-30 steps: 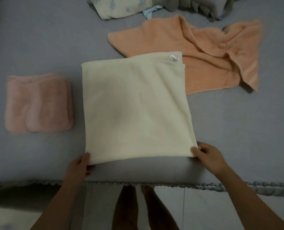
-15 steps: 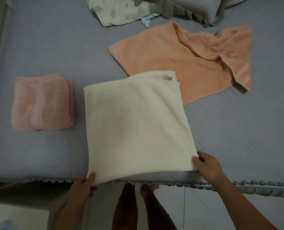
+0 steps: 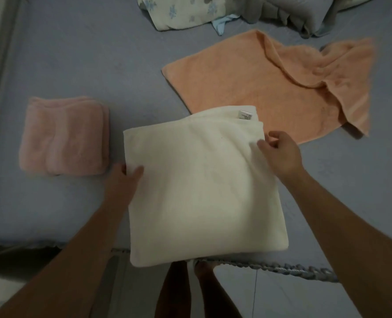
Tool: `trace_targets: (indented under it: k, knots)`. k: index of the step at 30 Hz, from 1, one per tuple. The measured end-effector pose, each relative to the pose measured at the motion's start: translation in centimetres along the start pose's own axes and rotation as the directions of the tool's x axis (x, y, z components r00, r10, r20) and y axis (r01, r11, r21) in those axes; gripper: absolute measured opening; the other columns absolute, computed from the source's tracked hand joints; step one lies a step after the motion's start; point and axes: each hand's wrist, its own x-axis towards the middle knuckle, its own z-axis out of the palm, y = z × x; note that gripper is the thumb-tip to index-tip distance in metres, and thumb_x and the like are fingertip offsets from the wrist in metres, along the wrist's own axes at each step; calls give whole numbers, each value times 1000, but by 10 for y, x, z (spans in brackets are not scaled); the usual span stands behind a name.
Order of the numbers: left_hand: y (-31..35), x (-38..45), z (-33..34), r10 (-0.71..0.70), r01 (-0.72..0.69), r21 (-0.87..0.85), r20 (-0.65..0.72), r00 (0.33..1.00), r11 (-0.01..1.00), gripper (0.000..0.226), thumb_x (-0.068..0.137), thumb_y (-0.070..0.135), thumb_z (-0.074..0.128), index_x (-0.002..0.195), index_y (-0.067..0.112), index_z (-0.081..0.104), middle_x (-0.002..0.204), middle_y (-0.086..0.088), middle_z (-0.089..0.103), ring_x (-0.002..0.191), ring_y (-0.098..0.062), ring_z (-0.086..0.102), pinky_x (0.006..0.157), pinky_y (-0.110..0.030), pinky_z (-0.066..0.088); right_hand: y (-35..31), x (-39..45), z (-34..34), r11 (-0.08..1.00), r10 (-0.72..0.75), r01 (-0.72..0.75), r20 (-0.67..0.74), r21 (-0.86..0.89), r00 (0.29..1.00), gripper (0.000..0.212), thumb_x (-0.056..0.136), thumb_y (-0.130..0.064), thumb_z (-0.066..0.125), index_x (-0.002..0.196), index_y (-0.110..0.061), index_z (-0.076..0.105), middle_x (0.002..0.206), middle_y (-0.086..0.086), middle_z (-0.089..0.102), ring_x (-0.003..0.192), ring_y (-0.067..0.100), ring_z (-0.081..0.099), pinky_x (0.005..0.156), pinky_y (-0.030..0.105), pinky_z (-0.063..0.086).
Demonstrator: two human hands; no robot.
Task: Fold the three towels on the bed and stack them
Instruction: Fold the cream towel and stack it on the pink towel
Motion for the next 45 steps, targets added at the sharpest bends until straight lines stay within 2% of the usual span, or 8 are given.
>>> trace_targets:
  k: [4,9,14,20,28,33,38,45]
  knots:
    - [41,41,1,62,-79,-103,-160,985,992,31,86,33,69,101,7,63,86,-5,63,80,-21,59,65,-28,44,-34,39,6,999,32,-31,83,-13,996,18,79,-27,63,86,-13,70,88,7,72,77,21,64,73,38,55]
    - [53,75,-8,-29,-22,-210,-237,971,977,41,85,45,50,104,10,60,80,-2,53,78,-18,52,65,-34,47,-58,59,-1,976,-145,164,-131,145,981,11,75,-32,59,69,-23,61,55,-19,56,52,-3,47,51,15,39]
    - [40,79,9,-35,-9,-206,-210,977,978,17,90,27,57,95,11,61,71,-3,53,73,-22,53,50,-23,39,-53,77,15,993,-114,112,-89,-21,990,8,82,-28,59,85,-22,63,70,-15,58,64,-2,54,53,14,37]
    - [33,56,14,49,-81,-183,-176,983,980,44,86,17,64,126,9,49,115,-12,64,97,-29,62,84,-40,53,-25,42,16,990,-109,99,-109,-96,988,34,81,-23,60,114,-20,59,89,-12,60,73,-4,55,60,12,37]
    - [-62,-59,14,-218,203,-158,-87,972,966,21,89,29,67,100,18,53,92,0,59,91,-27,61,77,-37,45,89,-85,5,975,113,-105,31,-194,993,17,86,-28,67,86,-27,50,82,-14,56,72,3,52,59,27,37]
    - [-146,-114,10,-404,439,-209,188,895,874,40,86,44,69,112,14,66,109,-3,67,99,-27,63,90,-46,53,130,-125,-6,956,177,-121,197,-267,964,16,92,-25,63,80,-16,56,78,7,58,71,24,54,58,31,38]
    - [-180,-141,16,-519,610,-375,321,792,698,23,89,35,69,104,19,63,111,-4,67,97,-25,66,82,-41,54,140,-146,-18,956,284,-252,260,-150,923,21,95,-27,59,87,-8,65,84,13,67,79,27,60,72,42,48]
    - [-158,-167,-22,-575,533,-685,201,793,496,6,88,5,62,86,8,57,102,-16,60,77,-25,58,60,-34,48,146,-183,-53,917,306,-332,145,221,941,32,90,-19,61,68,3,57,61,9,52,64,24,52,57,33,45]
